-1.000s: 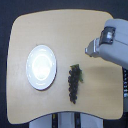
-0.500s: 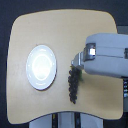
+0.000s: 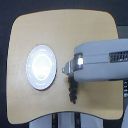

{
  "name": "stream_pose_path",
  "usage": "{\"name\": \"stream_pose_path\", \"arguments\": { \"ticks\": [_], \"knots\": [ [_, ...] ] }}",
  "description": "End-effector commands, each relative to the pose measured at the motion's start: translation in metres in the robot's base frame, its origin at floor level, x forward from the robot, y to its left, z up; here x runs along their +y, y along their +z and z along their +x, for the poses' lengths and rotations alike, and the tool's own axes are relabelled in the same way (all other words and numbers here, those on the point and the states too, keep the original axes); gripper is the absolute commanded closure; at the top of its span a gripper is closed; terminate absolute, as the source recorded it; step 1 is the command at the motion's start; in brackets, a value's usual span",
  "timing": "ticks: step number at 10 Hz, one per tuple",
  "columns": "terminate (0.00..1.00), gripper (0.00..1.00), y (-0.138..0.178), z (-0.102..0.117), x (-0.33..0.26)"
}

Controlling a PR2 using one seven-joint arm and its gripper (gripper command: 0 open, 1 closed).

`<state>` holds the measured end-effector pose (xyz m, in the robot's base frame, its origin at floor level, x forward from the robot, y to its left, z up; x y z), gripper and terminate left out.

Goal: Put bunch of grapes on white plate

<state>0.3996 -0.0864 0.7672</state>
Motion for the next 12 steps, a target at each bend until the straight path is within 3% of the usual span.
{"name": "stream_pose_path", "arguments": {
  "ticks": [1, 11, 12],
  "knots": [
    [0.00, 0.00, -0.042, 0.005, -0.003],
    [0.00, 0.00, -0.047, -0.014, -0.021],
    [0.00, 1.00, -0.045, -0.014, -0.018]
  ]
}}
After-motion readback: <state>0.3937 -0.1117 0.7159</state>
